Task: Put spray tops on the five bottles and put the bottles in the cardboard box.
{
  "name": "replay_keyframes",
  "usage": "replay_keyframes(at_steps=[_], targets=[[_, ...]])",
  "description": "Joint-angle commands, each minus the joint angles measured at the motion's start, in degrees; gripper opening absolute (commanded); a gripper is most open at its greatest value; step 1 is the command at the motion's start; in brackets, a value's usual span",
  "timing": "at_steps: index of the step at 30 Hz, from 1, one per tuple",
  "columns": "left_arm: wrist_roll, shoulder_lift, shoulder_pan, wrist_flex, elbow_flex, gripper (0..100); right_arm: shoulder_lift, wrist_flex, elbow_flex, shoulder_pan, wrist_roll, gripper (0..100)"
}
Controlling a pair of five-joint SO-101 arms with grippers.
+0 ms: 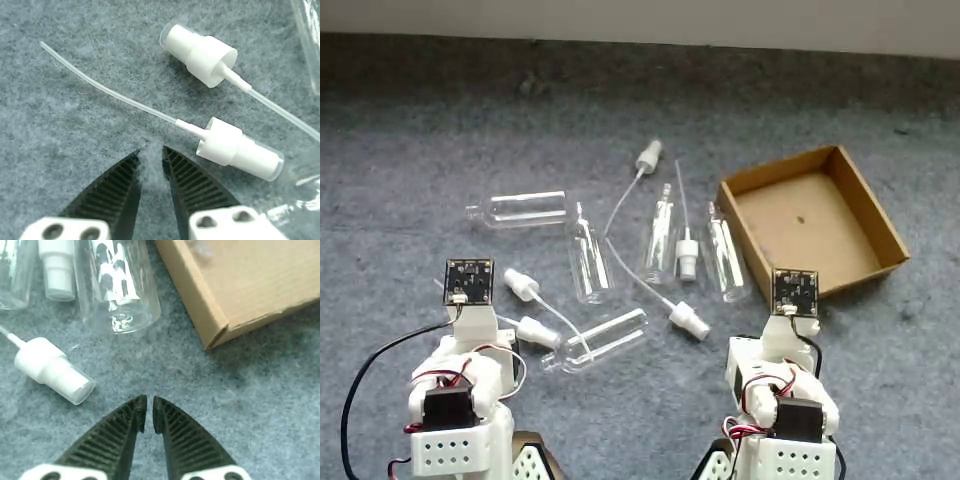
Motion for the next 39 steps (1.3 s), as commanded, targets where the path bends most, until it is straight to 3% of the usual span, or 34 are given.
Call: replay_keyframes(at_steps=[1,23,35,37,39], targets=[[0.4,-0.7,-0.8,0.3,1.2,0,-0.4,-1.2,8.0,-0.6,-0.6,0.9],[0.4,-0.7,-0.8,0.3,1.2,0,-0.4,-1.9,8.0,-1.5,-0.4,1.1],[0.4,-0.7,-0.8,0.3,1.2,0,-0.4,-19.2,7.5,1.8,-0.1,1.3],[0.4,-0.7,-0.8,0.3,1.2,0,-0.4,-19.7,7.4,3.6,2.2,1.3],[0.4,-0.7,-0.8,0.3,1.2,0,-0.4,-19.6,6.0,4.8,9.8,1.3]])
